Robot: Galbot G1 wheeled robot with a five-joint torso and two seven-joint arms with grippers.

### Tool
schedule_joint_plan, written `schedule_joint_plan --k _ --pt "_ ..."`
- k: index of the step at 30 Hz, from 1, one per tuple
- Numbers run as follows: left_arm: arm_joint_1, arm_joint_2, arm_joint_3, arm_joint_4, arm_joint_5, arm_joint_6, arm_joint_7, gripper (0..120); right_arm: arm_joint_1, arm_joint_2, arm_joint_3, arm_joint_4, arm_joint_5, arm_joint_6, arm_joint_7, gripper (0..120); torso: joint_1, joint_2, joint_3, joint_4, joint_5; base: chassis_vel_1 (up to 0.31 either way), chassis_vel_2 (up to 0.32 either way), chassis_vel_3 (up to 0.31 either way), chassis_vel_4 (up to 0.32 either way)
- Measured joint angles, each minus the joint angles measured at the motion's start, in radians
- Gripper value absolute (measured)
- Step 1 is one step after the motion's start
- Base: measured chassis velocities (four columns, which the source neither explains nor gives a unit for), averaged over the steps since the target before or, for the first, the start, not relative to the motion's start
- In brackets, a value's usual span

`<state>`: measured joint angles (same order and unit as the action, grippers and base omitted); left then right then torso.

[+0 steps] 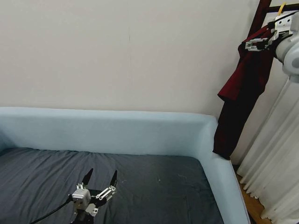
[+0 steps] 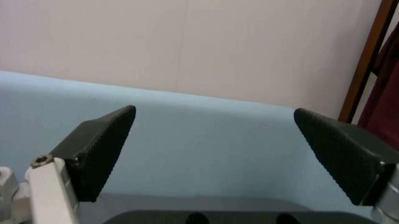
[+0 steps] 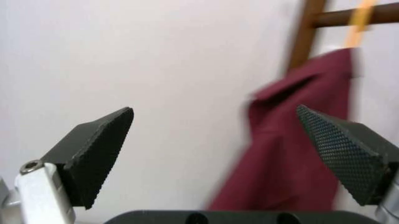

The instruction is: Pick up the clothes from the sofa and hang them on the clothes hanger.

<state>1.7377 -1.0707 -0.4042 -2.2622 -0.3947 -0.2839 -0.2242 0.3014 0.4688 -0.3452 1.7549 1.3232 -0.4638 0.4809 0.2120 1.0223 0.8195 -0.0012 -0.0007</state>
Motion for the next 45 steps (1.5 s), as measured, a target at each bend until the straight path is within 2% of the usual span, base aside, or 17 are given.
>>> schedule_joint_plan --k 2,6,8,10,12,14,15,20,21,25,26,27,30,31,36,41,45 --pt "0.000 0.000 0.000 0.000 0.000 0.000 0.000 100 -0.128 -0.017 0.082 0.099 0.018 0.044 -0.038 100 0.000 0.000 0.000 -0.0001 -0.0006 0.000 0.000 0.000 0.000" --pt "0.000 0.000 0.000 0.000 0.000 0.000 0.000 100 -0.234 -0.021 0.152 0.157 0.024 0.076 -0.055 100 0.000 0.000 0.000 0.0000 -0.0001 0.000 0.000 0.000 0.000" --pt "0.000 0.000 0.000 0.000 0.000 0.000 0.000 100 -0.401 -0.017 0.216 0.235 0.013 0.129 -0.064 100 0.000 0.000 0.000 -0.0001 -0.0003 0.000 0.000 0.000 0.000" --pt "0.000 0.000 0.000 0.000 0.000 0.000 0.000 100 -0.448 -0.013 0.232 0.249 -0.009 0.148 -0.066 100 0.000 0.000 0.000 0.0001 0.0000 0.000 0.000 0.000 0.000" --pt "0.000 0.000 0.000 0.000 0.000 0.000 0.000 100 -0.589 0.009 0.307 0.275 -0.057 0.179 -0.067 100 0.000 0.000 0.000 0.0002 -0.0010 0.000 0.000 0.000 0.000" --pt "0.000 0.000 0.000 0.000 0.000 0.000 0.000 100 -0.724 0.031 0.367 0.286 -0.111 0.197 -0.072 100 0.000 0.000 0.000 0.0002 0.0001 0.000 0.000 0.000 0.000" --pt "0.000 0.000 0.000 0.000 0.000 0.000 0.000 100 -0.724 0.031 0.367 0.286 -0.111 0.197 -0.072 100 0.000 0.000 0.000 0.0002 0.0001 0.000 0.000 0.000 0.000" --pt "0.000 0.000 0.000 0.000 0.000 0.000 0.000 100 -1.045 0.112 0.520 0.310 -0.290 0.252 -0.108 100 0.000 0.000 0.000 0.0003 -0.0002 0.000 0.000 0.000 0.000" --pt "0.000 0.000 0.000 0.000 0.000 0.000 0.000 100 -1.045 0.112 0.520 0.310 -0.290 0.252 -0.108 100 0.000 0.000 0.000 0.0003 -0.0002 0.000 0.000 0.000 0.000" --pt "0.000 0.000 0.000 0.000 0.000 0.000 0.000 100 -1.337 0.231 0.709 0.352 -0.466 0.284 -0.159 100 0.000 0.000 0.000 0.0000 0.0003 0.000 0.000 0.000 0.000" --pt "0.000 0.000 0.000 0.000 0.000 0.000 0.000 100 -1.337 0.231 0.709 0.352 -0.466 0.284 -0.159 100 0.000 0.000 0.000 0.0000 0.0003 0.000 0.000 0.000 0.000" --pt "0.000 0.000 0.000 0.000 0.000 0.000 0.000 100 -1.416 0.273 0.772 0.367 -0.521 0.298 -0.181 100 0.000 0.000 0.000 -0.0001 -0.0011 0.000 0.000 0.000 0.000" --pt "0.000 0.000 0.000 0.000 0.000 0.000 0.000 100 -1.643 0.403 0.903 0.413 -0.670 0.356 -0.250 100 0.000 0.000 0.000 -0.0003 0.0002 0.000 0.000 0.000 0.000" --pt "0.000 0.000 0.000 0.000 0.000 0.000 0.000 100 -1.643 0.403 0.903 0.413 -0.670 0.356 -0.250 100 0.000 0.000 0.000 -0.0003 0.0002 0.000 0.000 0.000 0.000" --pt "0.000 0.000 0.000 0.000 0.000 0.000 0.000 100 -1.909 0.606 1.001 0.486 -0.874 0.503 -0.341 100 0.000 0.000 0.000 0.0000 -0.0005 0.000 0.000 0.000 0.000" --pt "0.000 0.000 0.000 0.000 0.000 0.000 0.000 100 -2.065 0.715 1.004 0.490 -1.008 0.629 -0.401 100 0.000 0.000 0.000 -0.0001 -0.0006 0.000 0.000 0.000 0.000" --pt "0.000 0.000 0.000 0.000 0.000 0.000 0.000 100 -2.119 0.759 0.998 0.482 -1.054 0.678 -0.428 100 0.000 0.000 0.000 -0.0002 -0.0004 0.000 0.000 0.000 0.000"
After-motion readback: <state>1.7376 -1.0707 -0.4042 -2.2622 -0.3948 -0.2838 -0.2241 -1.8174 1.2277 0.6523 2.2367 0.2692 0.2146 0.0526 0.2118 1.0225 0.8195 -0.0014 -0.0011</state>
